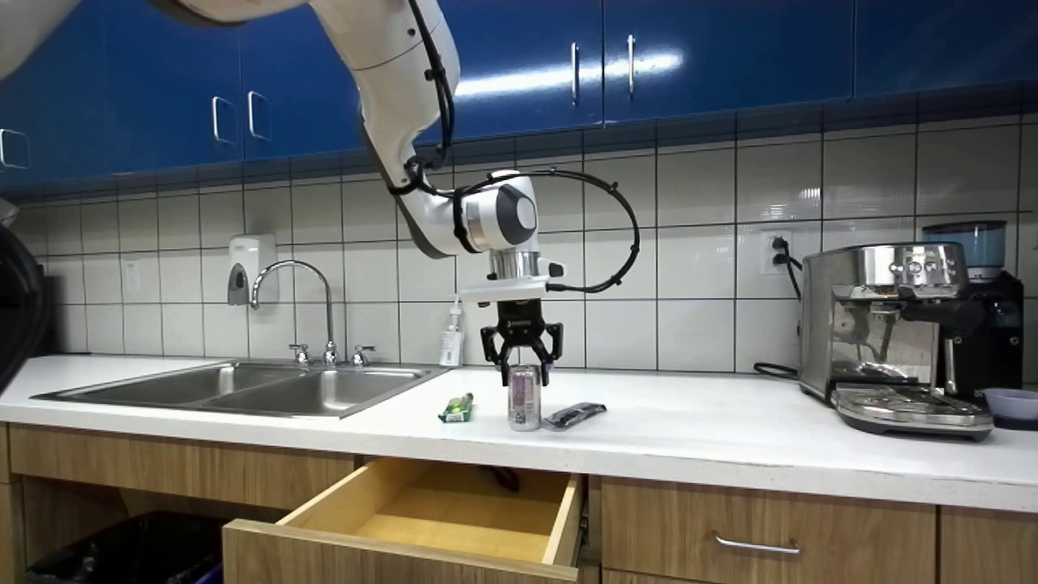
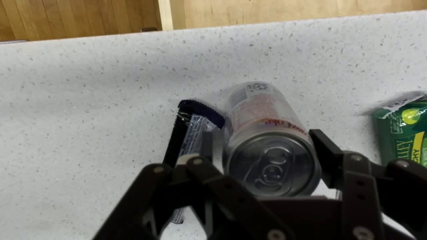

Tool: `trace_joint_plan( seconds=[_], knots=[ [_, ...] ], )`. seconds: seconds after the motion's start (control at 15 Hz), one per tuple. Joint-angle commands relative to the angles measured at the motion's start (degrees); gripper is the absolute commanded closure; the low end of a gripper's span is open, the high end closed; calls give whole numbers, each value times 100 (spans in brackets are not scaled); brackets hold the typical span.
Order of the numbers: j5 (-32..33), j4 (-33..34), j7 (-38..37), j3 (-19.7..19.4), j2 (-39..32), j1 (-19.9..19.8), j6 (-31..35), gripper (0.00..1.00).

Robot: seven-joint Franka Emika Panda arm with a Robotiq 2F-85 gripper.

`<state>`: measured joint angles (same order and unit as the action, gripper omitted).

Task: Open the drawer, then place the can inside, and then close the drawer

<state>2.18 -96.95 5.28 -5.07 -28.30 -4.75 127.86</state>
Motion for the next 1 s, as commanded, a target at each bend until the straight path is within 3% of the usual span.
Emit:
trace_joint_plan(
  seconds=[0.0,0.93],
  knots=[
    [-40,243,108,105,-83,-88,-244,58],
    [-64,-652,80,296,611,41,12,61]
  ],
)
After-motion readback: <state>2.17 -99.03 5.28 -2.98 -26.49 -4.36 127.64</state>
